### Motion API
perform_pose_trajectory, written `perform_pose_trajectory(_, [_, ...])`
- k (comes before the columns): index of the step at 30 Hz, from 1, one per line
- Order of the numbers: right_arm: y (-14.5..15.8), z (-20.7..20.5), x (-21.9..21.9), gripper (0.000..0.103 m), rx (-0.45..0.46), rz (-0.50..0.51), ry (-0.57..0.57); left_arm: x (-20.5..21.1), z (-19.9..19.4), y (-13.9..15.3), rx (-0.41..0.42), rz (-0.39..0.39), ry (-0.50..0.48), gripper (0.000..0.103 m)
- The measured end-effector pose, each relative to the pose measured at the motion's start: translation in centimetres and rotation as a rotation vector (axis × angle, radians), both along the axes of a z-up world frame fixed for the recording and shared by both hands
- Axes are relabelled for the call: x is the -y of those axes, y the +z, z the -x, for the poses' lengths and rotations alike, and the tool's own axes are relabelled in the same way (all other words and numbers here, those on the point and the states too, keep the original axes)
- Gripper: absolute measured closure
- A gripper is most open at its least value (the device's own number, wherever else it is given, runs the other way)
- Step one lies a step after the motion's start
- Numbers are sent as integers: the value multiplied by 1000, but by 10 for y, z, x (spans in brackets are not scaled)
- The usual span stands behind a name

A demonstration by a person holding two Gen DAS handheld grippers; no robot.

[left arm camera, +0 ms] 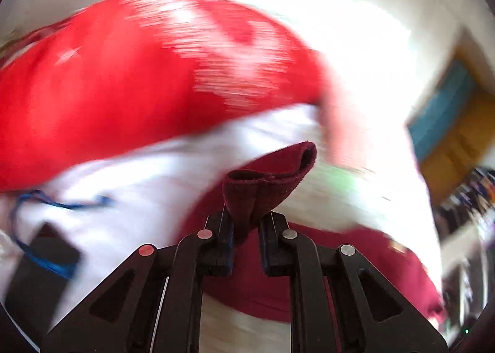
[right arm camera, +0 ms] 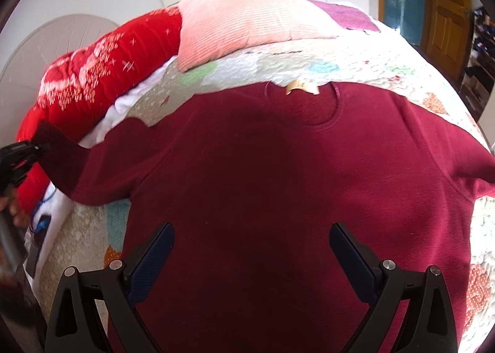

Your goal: Fold small clothes

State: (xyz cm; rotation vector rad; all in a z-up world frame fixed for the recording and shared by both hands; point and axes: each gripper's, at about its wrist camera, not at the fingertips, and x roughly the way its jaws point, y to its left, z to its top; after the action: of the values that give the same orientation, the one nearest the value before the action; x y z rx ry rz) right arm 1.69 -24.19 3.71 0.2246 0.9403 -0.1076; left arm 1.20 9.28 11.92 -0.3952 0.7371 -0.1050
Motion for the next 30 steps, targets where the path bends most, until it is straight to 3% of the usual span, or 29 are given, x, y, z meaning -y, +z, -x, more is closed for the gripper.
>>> perform_pose_trajectory(7, [19,18,33,3,47,13,-65,154,12,9,11,57,-292,92])
perform_pose_trajectory(13, [23,36,76,3,61,10,-157,263,3,-36,-89,43,-412,92])
perform_pose_trajectory(17, [20,45,101,3,50,-4,-201,298,-12,-69,-183,20,-462,90])
perform_pose_trajectory(19, [18,48,108,3,42,-22,-212,300,-7,-77,-212,9,-486,87])
perform_pose_trajectory(22, [15,47,115,3,41,-61,-213,291,7,-64,-214,32,-530,65])
perform_pose_trajectory(24, [16,42,114,3,49,-90,-191,273,19,-46,-160,57,-551,52])
perform_pose_trajectory(25, [16,38,112,3,54,-112,-175,263,27,-36,-129,51,-544,49])
perform_pose_trajectory(27, [14,30,109,3,56,-162,-148,238,39,-21,-82,14,-500,32])
perform_pose_trajectory(30, [7,14,101,3,41,-199,-128,199,46,-8,-11,-58,-403,31])
